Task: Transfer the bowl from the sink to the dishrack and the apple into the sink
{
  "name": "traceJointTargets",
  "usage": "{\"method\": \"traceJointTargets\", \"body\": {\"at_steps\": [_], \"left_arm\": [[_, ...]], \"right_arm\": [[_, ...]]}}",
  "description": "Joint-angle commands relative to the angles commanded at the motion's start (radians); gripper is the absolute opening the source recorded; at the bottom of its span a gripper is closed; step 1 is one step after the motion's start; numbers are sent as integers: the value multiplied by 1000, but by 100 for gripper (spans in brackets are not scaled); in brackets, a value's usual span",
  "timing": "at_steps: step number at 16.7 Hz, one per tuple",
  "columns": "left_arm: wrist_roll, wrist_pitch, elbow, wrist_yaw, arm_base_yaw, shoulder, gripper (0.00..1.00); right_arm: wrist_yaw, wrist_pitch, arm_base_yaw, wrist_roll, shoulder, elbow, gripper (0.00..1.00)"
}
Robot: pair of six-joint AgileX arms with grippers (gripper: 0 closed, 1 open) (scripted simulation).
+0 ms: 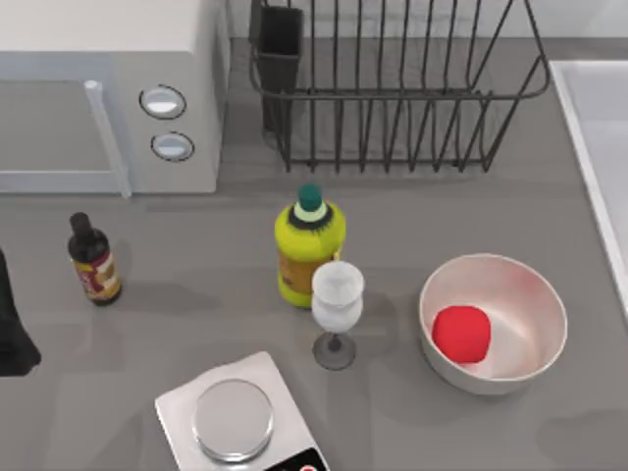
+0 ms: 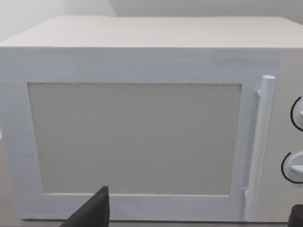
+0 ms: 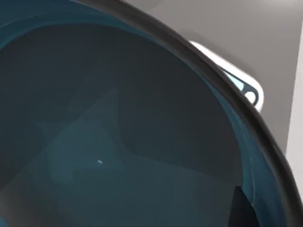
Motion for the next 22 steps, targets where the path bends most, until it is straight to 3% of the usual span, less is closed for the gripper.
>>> {"method": "traceJointTargets", "body": {"at_steps": [7,10,14,22], "left_arm": [[0,0,0,0,0,0,100],[0,0,0,0,0,0,100],[0,0,0,0,0,0,100],[0,0,0,0,0,0,100]], "right_arm": [[6,-1,3,-1,-10,-9,0],[61,93,88,55,2,-2,0],[200,340,328,194,28,8,0],[572,1019,1008,539,85,20,0]]}}
